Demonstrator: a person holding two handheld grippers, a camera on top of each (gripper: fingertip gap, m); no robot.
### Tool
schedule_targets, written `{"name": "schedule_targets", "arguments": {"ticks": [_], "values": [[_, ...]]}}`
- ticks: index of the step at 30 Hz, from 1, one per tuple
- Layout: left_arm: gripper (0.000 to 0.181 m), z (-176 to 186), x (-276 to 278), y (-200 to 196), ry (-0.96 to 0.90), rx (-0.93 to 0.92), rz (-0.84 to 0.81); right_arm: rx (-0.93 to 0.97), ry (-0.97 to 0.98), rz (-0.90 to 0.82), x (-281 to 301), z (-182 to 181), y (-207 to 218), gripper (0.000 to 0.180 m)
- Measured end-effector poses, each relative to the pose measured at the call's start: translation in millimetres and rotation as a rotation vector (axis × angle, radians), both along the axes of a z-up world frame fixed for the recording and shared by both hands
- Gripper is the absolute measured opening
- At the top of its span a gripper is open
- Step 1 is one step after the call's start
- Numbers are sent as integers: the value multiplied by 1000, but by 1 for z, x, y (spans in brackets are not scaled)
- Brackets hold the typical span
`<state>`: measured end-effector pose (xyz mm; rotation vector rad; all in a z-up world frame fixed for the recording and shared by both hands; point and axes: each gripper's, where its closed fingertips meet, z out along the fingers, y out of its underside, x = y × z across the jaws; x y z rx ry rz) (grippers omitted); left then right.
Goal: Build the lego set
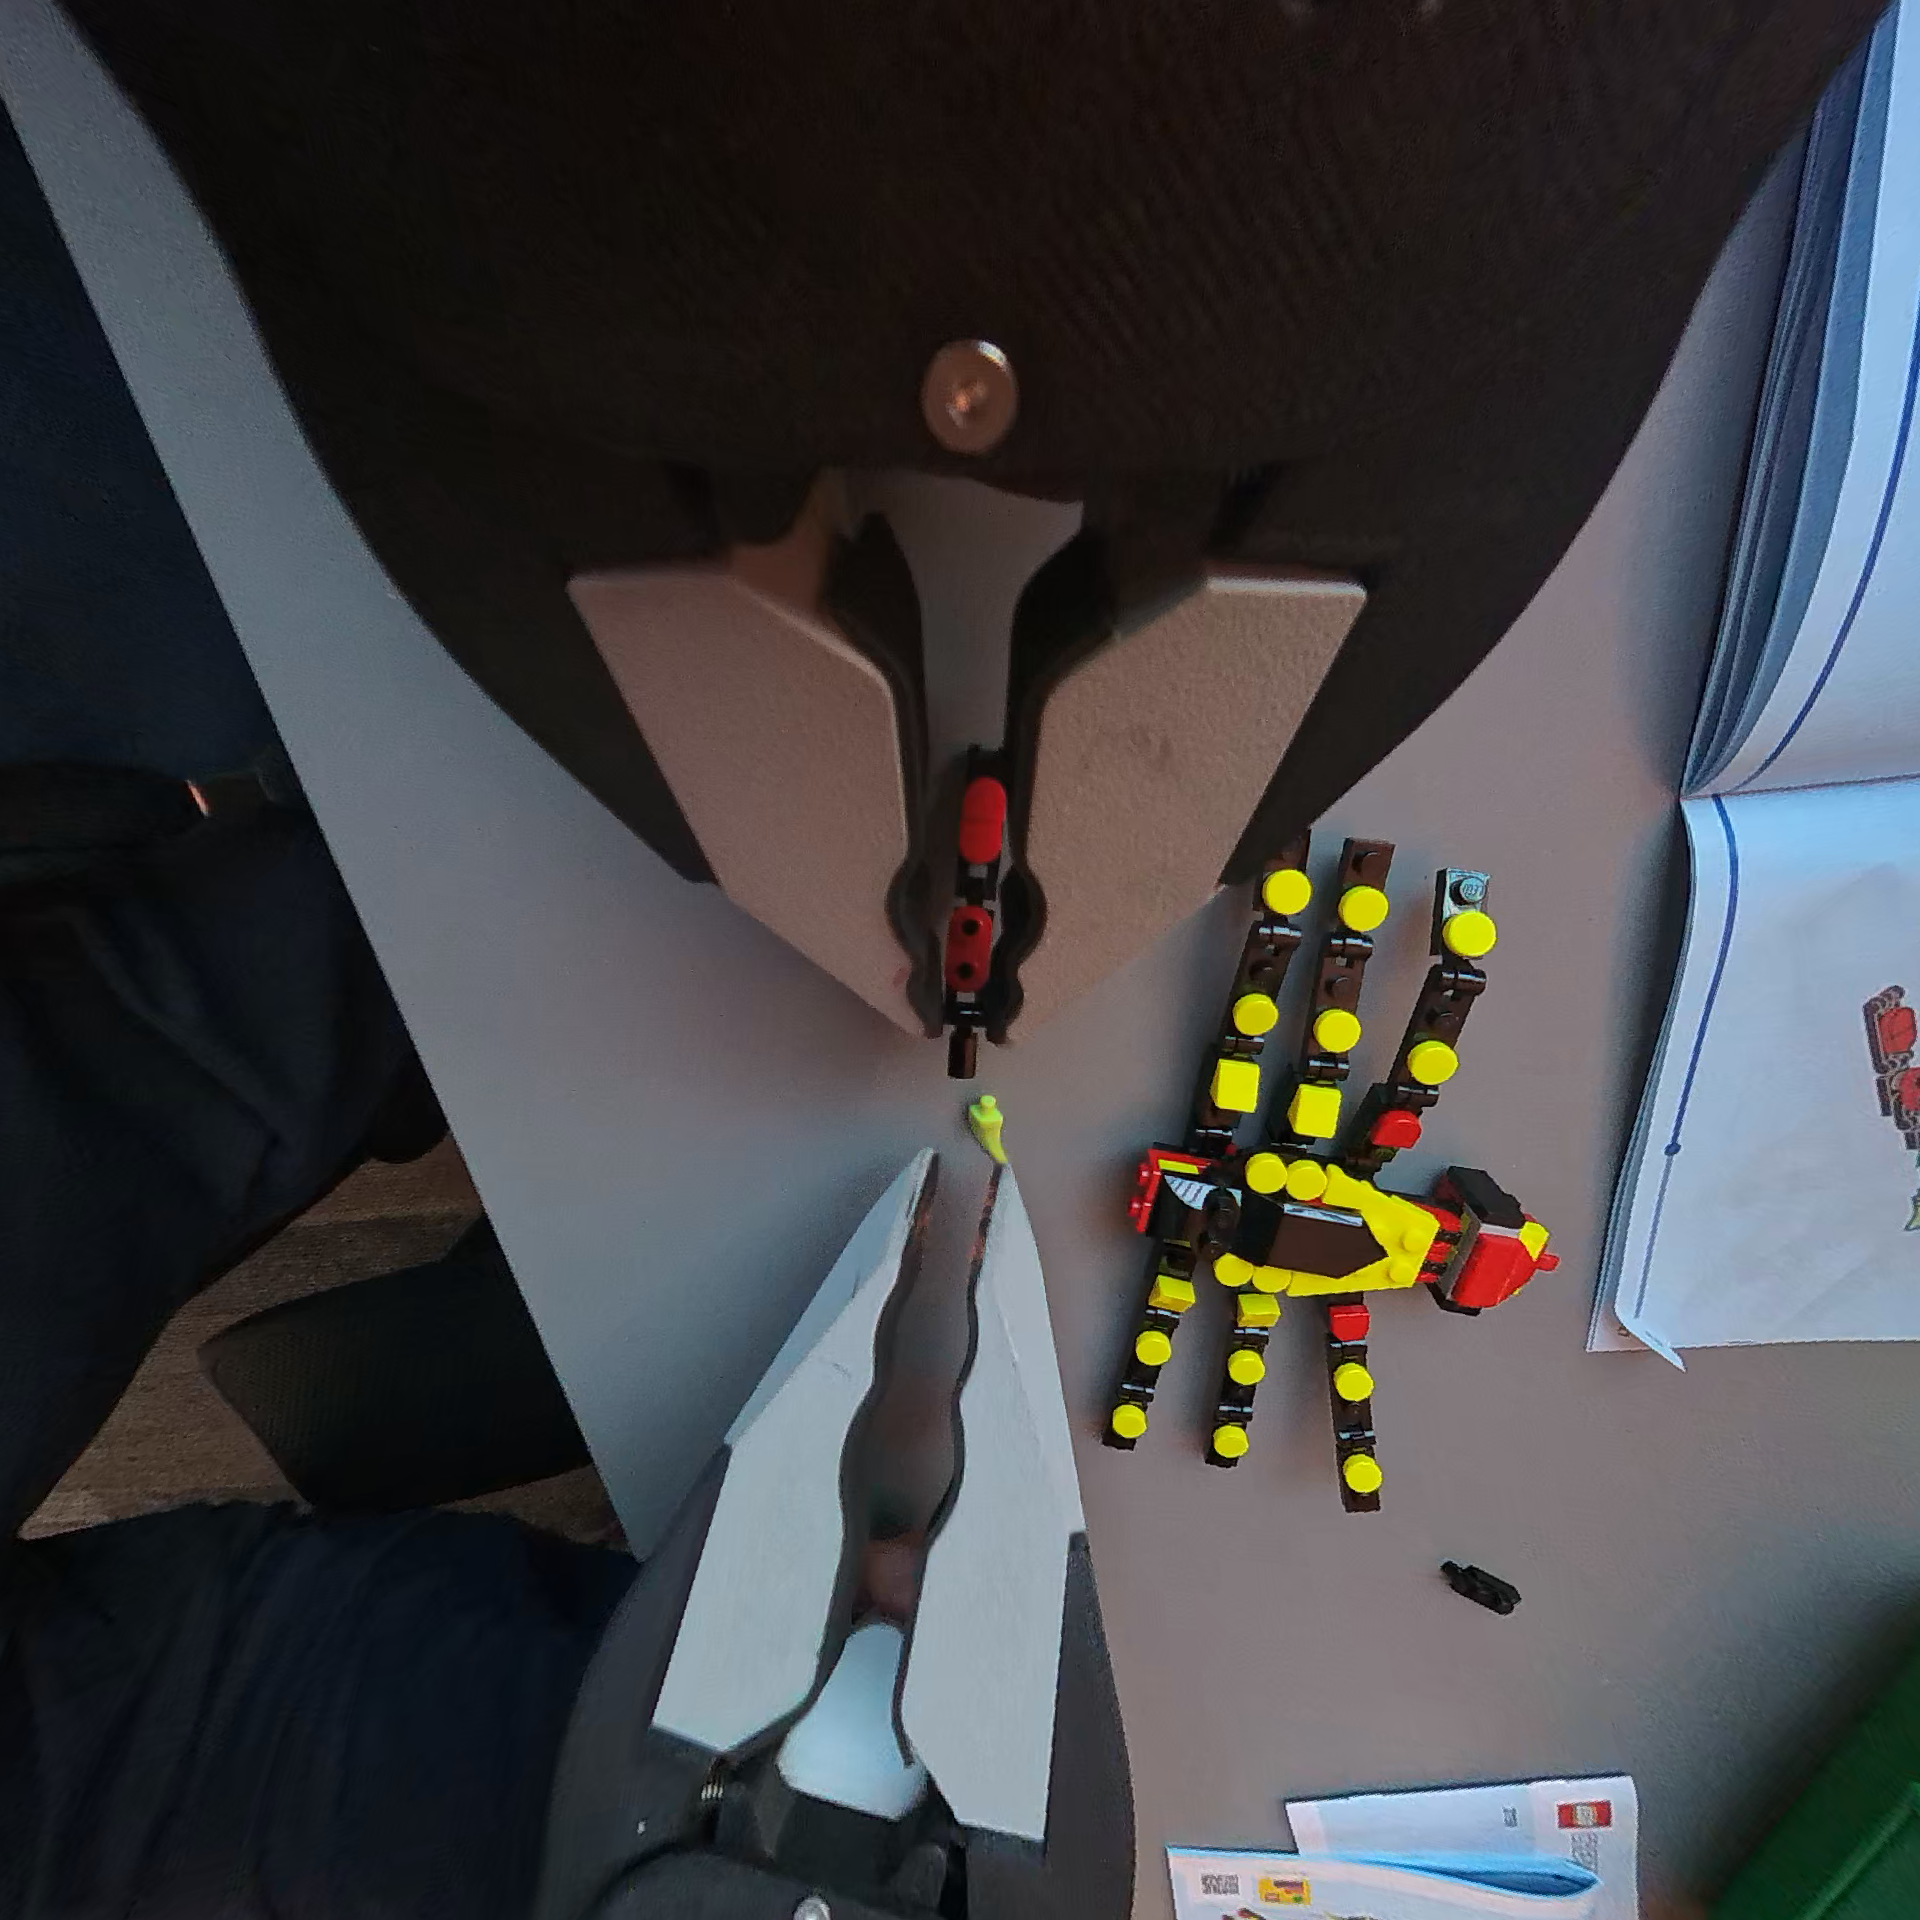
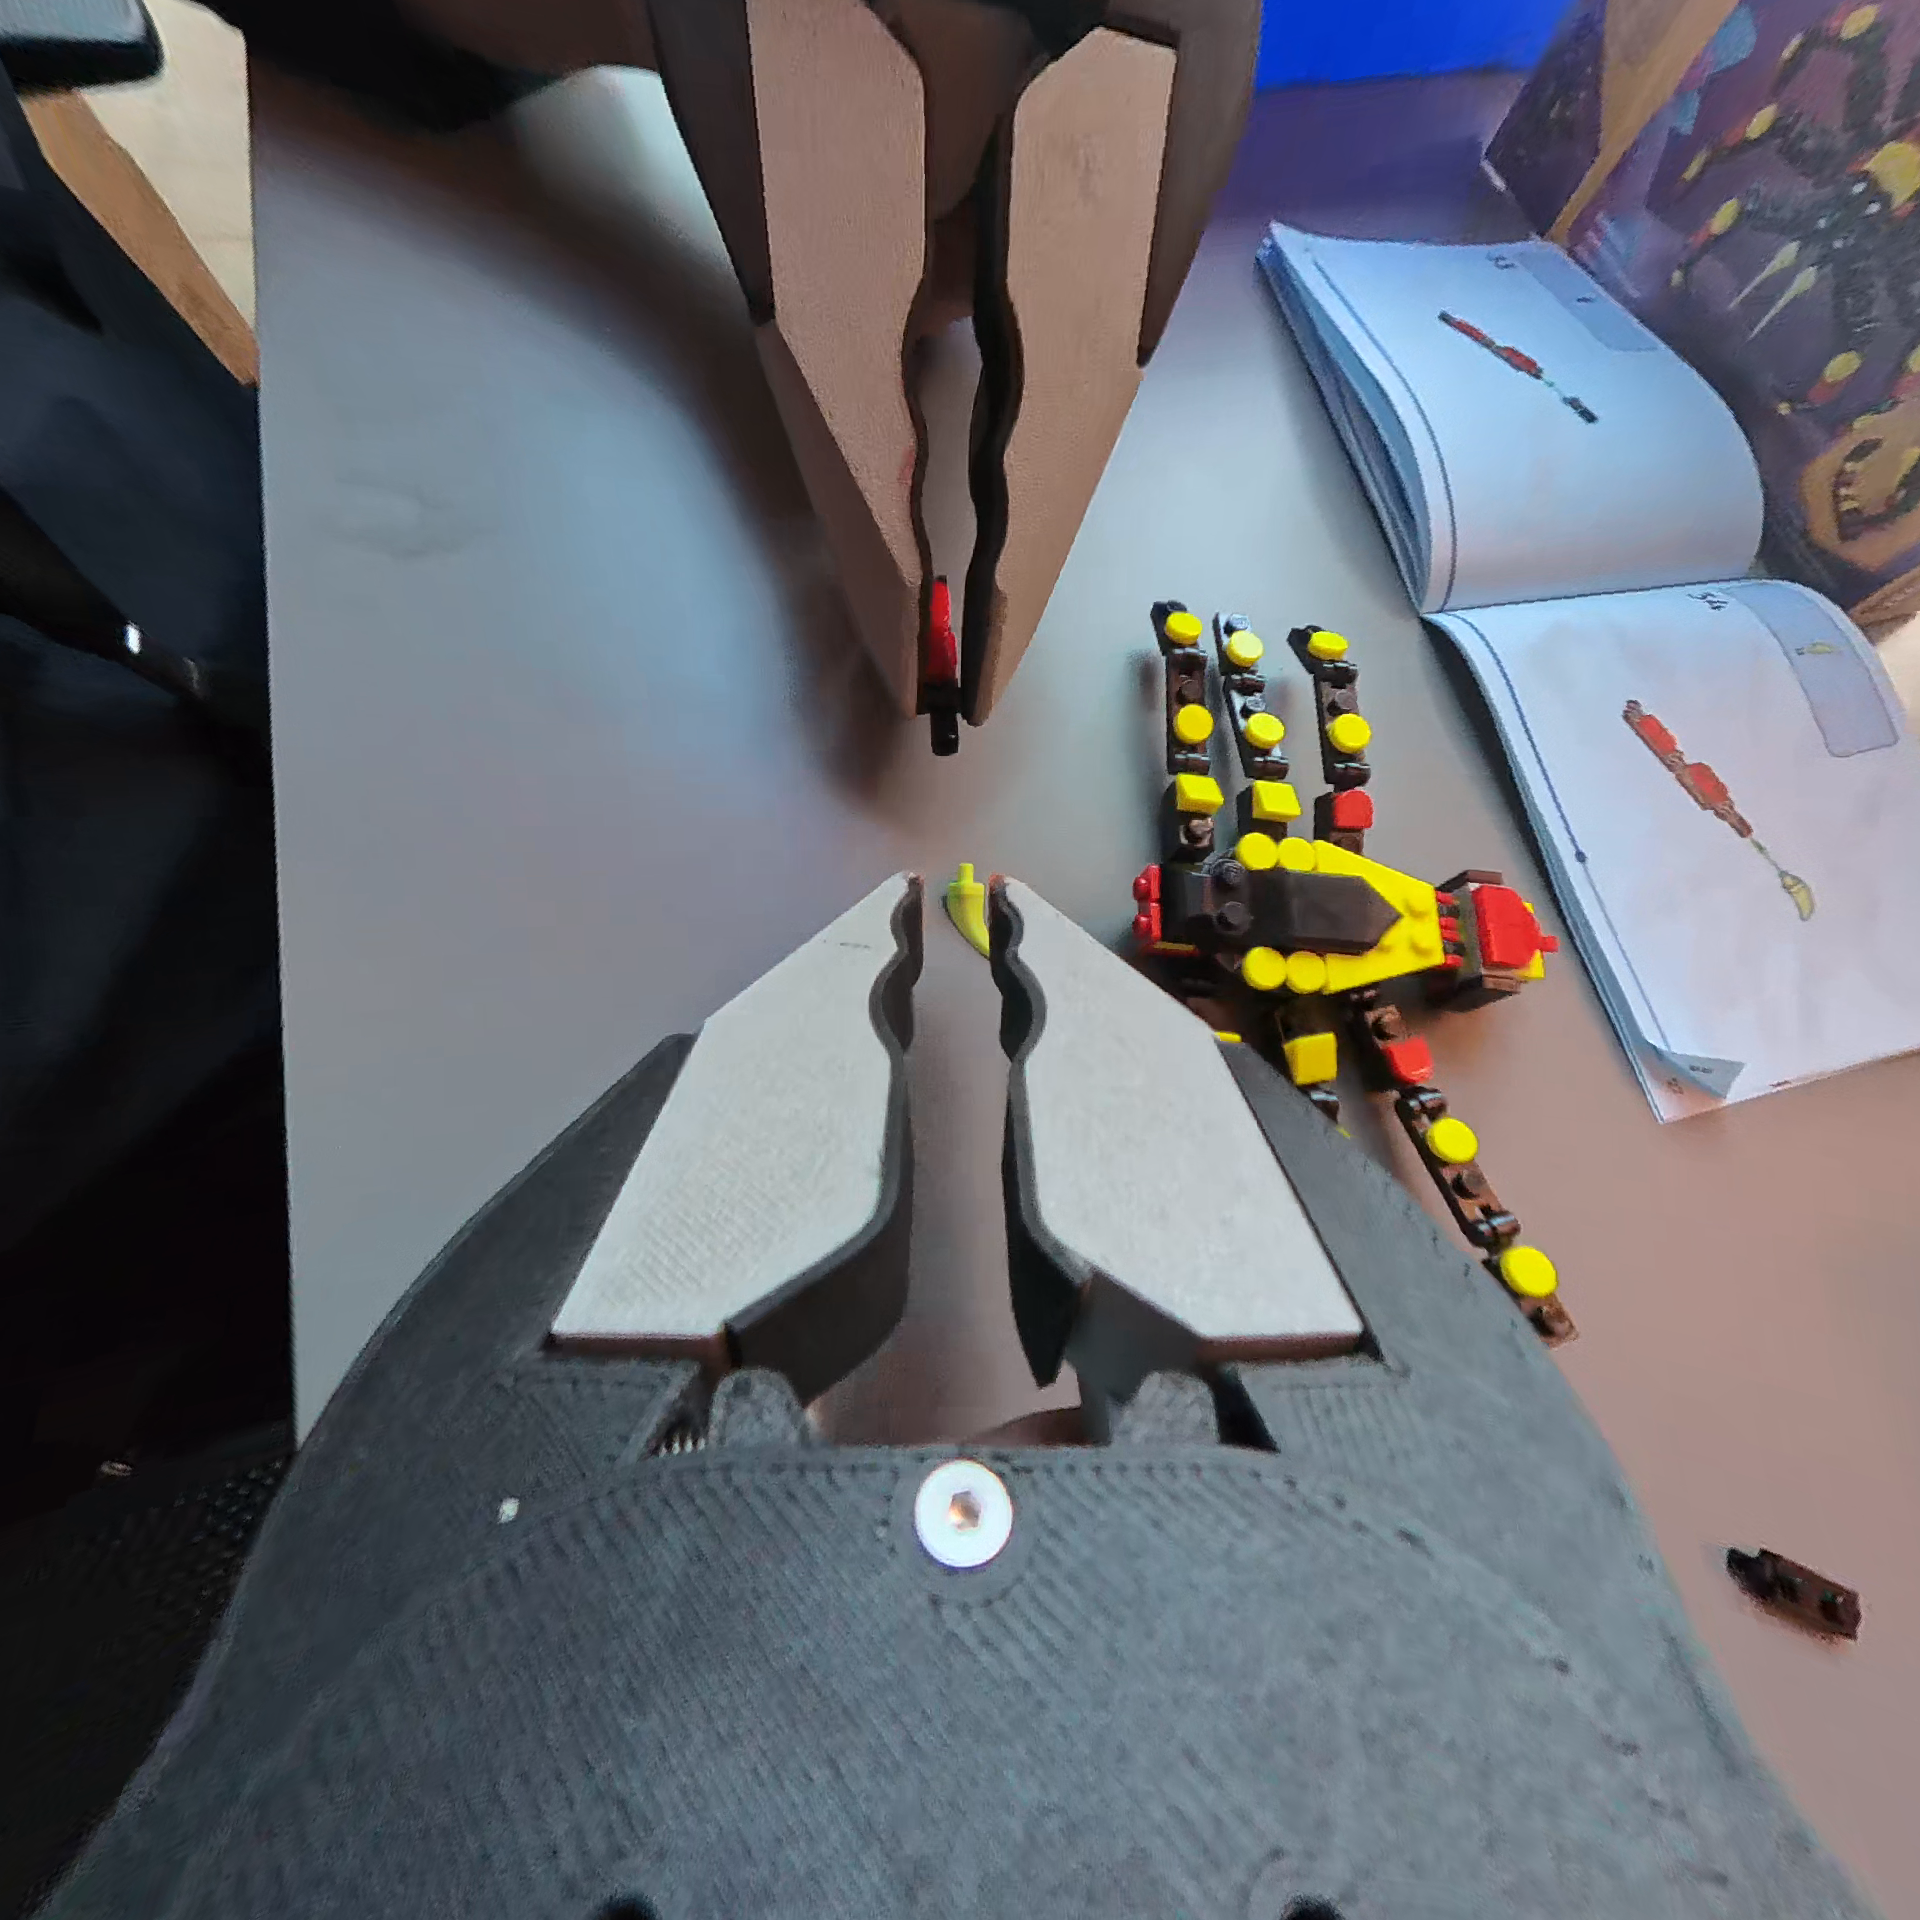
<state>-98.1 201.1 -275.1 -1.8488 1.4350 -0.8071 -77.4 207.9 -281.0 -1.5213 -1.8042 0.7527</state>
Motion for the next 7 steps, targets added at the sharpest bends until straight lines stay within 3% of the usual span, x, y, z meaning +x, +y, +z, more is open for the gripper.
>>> {"name": "schedule_targets", "arguments": {"ticks": [1,7], "values": [[6,0,0,0,0,-1,2,14,-15,4,-1,-3,0,9],[6,-3,-2,2,19,13,9,75,-72,17,-3,-12,3,5]]}}
